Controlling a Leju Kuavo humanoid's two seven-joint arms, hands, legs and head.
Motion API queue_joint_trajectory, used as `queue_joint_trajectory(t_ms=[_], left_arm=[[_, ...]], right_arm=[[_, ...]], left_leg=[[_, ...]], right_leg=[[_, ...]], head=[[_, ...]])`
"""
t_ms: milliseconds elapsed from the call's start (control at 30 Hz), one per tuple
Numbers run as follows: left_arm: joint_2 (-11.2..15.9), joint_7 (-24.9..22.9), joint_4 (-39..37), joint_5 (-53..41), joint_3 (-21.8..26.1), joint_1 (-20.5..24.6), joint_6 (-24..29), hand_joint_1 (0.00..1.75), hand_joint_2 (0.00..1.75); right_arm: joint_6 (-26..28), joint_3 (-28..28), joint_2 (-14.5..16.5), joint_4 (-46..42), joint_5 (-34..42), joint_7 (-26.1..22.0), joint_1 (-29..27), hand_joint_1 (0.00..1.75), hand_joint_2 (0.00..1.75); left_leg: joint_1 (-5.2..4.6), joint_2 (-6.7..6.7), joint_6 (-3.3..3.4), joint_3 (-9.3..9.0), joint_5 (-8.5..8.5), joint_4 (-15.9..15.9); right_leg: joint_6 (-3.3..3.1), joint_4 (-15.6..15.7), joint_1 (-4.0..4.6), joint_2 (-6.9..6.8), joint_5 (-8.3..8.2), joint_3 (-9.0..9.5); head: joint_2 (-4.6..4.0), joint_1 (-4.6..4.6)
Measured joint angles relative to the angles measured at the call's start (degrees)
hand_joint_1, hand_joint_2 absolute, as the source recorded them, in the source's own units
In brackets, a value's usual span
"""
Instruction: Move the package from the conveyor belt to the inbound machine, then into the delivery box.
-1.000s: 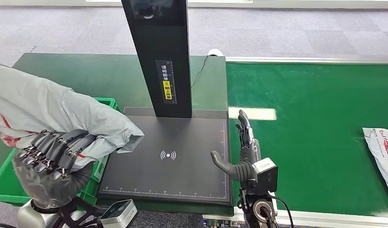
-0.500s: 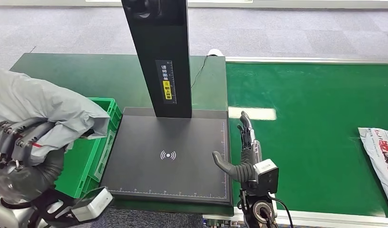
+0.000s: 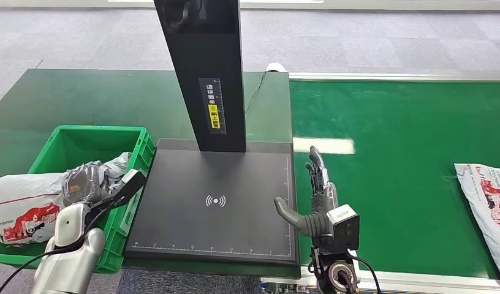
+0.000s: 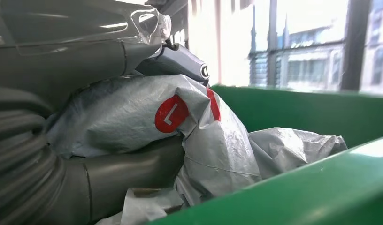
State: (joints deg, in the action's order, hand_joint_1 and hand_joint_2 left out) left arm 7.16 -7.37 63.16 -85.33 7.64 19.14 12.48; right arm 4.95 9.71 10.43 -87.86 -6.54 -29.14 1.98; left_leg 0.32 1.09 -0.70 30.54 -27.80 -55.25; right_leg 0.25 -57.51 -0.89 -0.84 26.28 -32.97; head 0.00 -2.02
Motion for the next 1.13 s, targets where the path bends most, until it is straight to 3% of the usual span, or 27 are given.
queue_joint_trajectory(t_ms=[167, 433, 467, 567, 600, 700, 833, 867, 1000, 1033, 1067, 1133], left_arm=[[0.3, -2.8, -5.3, -0.3, 1.9, 2.2, -0.6, 1.75, 1.75], [0.4, -3.3, -7.7, -0.8, 3.4, 3.1, -0.5, 1.75, 1.75], [0.4, -3.4, -7.8, -0.9, 3.4, 3.1, -0.5, 1.66, 1.75], [0.4, -4.8, -7.8, -1.5, 3.6, 3.1, 0.9, 0.35, 1.75], [0.4, -5.3, -7.6, -1.6, 3.8, 3.0, 2.4, 0.00, 1.75], [0.4, -3.5, -5.7, 0.9, 4.9, 2.1, 11.3, 0.00, 1.75], [-0.4, 8.7, 1.6, 14.2, 5.9, -0.7, 23.7, 0.00, 1.75], [-1.5, 14.3, 5.1, 19.8, 6.6, -2.1, 24.9, 0.00, 1.75], [-9.4, 45.1, 21.7, 37.7, 8.9, -10.4, 25.6, 0.00, 1.75], [-10.9, 49.3, 24.8, 38.9, 8.6, -12.3, 25.6, 0.00, 1.75], [-12.3, 51.2, 27.6, 39.6, 8.4, -13.8, 25.5, 0.00, 1.75], [-13.9, 50.7, 31.0, 40.1, 8.1, -15.5, 25.5, 0.00, 1.75]], right_arm=[[-0.4, 0.0, 0.0, 0.1, -0.1, 0.2, 0.1, 0.00, 1.75], [-0.7, 0.1, 0.0, 0.3, -0.1, 0.2, 0.1, 0.00, 1.75], [-0.7, 0.1, 0.0, 0.3, -0.1, 0.2, 0.1, 0.00, 1.75], [-0.8, 0.1, 0.0, 0.4, -0.1, 0.4, 0.1, 0.00, 1.75], [-0.8, 0.2, 0.0, 0.4, -0.1, 0.4, 0.1, 0.00, 1.75], [-0.9, 0.2, 0.1, 0.4, -0.1, 0.5, 0.1, 0.00, 1.75], [-1.1, 0.3, 0.1, 0.4, 0.1, 0.5, 0.1, 0.00, 1.75], [-1.2, 0.4, 0.1, 0.5, 0.3, 0.5, 0.2, 0.00, 1.75], [-1.7, 1.4, 0.1, 1.5, 1.5, -0.2, 1.2, 0.00, 1.75], [-1.7, 1.6, 0.2, 1.7, 1.8, -0.3, 1.5, 0.00, 1.75], [-1.7, 1.7, 0.2, 2.0, 2.0, -0.5, 1.7, 0.00, 1.75], [-1.7, 2.0, 0.2, 2.3, 2.2, -0.6, 1.9, 0.00, 1.75]], left_leg=[[-0.01, -0.02, -0.03, -0.12, -0.17, 0.0], [0.07, 0.09, -0.16, -0.59, -0.12, 0.2], [0.07, 0.09, -0.17, -0.64, -0.12, 0.2], [0.07, 0.11, -0.17, -0.72, -0.12, 0.3], [0.07, 0.14, -0.17, -0.74, -0.12, 0.3], [0.08, 0.32, -0.18, -0.80, -0.12, 0.3], [0.06, 0.52, -0.21, -0.85, -0.14, 0.3], [0.05, 0.54, -0.22, -0.83, -0.16, 0.3], [0.02, 0.42, -0.19, -0.60, -0.23, 0.3], [0.02, 0.35, -0.16, -0.54, -0.25, 0.3], [0.01, 0.29, -0.14, -0.49, -0.27, 0.3], [0.00, 0.26, -0.08, -0.45, -0.31, 0.2]], right_leg=[[0.02, 0.0, -0.03, 0.02, 0.06, 0.17], [-0.07, 0.0, 0.01, 0.24, 0.02, 0.46], [-0.08, 0.0, 0.01, 0.24, 0.02, 0.50], [-0.09, 0.0, 0.01, 0.25, 0.03, 0.58], [-0.09, 0.0, 0.01, 0.28, 0.03, 0.59], [-0.10, 0.0, 0.02, 0.47, 0.02, 0.58], [-0.11, 0.0, 0.02, 0.62, 0.03, 0.50], [-0.10, 0.0, 0.01, 0.63, 0.04, 0.46], [0.02, 0.1, -0.01, 0.58, 0.12, 0.34], [0.05, 0.2, -0.02, 0.54, 0.14, 0.34], [0.06, 0.2, -0.02, 0.50, 0.14, 0.33], [0.07, 0.2, -0.03, 0.46, 0.14, 0.33]], head=[[0.00, -0.01], [0.00, -0.01], [0.00, -0.01], [0.00, -0.01], [0.00, -0.01], [0.00, -0.02], [0.00, -0.04], [0.00, -0.06], [0.00, -0.03], [0.00, -0.01], [0.00, -0.02], [0.00, -0.02]])
